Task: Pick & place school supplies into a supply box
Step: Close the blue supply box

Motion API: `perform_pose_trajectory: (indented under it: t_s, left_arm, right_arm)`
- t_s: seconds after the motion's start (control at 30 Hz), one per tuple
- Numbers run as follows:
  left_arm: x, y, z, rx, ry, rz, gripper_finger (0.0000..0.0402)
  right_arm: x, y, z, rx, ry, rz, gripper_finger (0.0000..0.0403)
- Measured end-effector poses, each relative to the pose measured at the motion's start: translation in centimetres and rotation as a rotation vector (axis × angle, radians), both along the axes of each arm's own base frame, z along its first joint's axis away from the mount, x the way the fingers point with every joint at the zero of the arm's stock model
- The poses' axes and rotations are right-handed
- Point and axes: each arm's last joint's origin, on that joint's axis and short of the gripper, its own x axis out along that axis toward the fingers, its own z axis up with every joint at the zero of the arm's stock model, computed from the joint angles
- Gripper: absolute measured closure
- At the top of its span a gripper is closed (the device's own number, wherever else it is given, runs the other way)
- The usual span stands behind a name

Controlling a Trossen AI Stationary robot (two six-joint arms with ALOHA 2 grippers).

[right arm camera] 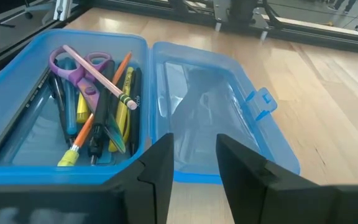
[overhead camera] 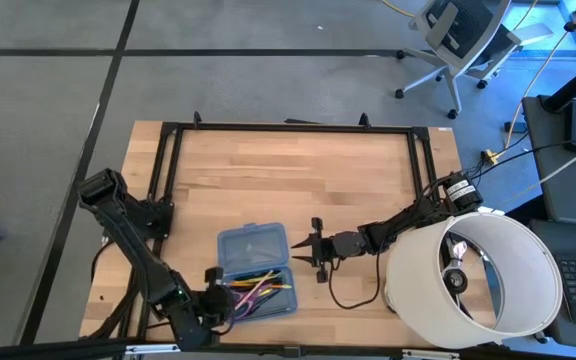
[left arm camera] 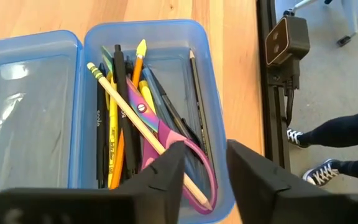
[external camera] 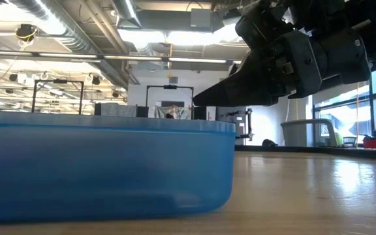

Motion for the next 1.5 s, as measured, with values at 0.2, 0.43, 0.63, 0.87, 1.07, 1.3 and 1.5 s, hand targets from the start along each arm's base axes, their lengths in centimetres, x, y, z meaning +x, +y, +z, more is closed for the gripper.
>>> perform_pose_trajectory:
  t_s: [0.2,0.43,0.63,0.87,1.07,1.3,1.5]
  left_arm:
    - [-0.1,-0.1,-0.1,-0.070,0.035,0.025,0.0239]
    - [-0.5,-0.4,-0.5,-0.156,0.097,0.054,0.0227]
    - [0.2,-1.3,-2.5,-0.067,0.104,-0.019,0.0236]
    - [0.8,-2.2,-4.7,-0.007,0.118,-0.084,0.0252]
    - [1.1,-3.1,-6.1,-0.023,0.116,-0.101,0.0266]
    - [1.0,-2.9,-7.0,-0.003,0.163,-0.083,0.0275]
    - [0.8,-2.7,-7.2,0.033,0.191,-0.089,0.0308]
  right_arm:
    - [0.0,0.0,0.0,0.000,0.000,0.000,0.0277]
    - [0.0,0.0,0.0,-0.001,0.000,0.000,0.0277]
    - [0.0,0.0,0.0,0.000,0.000,0.000,0.0277]
    - [0.0,0.0,0.0,0.012,0.002,-0.005,0.0277]
    - [0.0,-0.1,0.0,0.049,0.005,-0.020,0.0277]
    - [0.0,-0.1,0.0,0.048,0.006,-0.021,0.0277]
    - [0.0,-0.1,0.0,0.048,0.006,-0.021,0.0277]
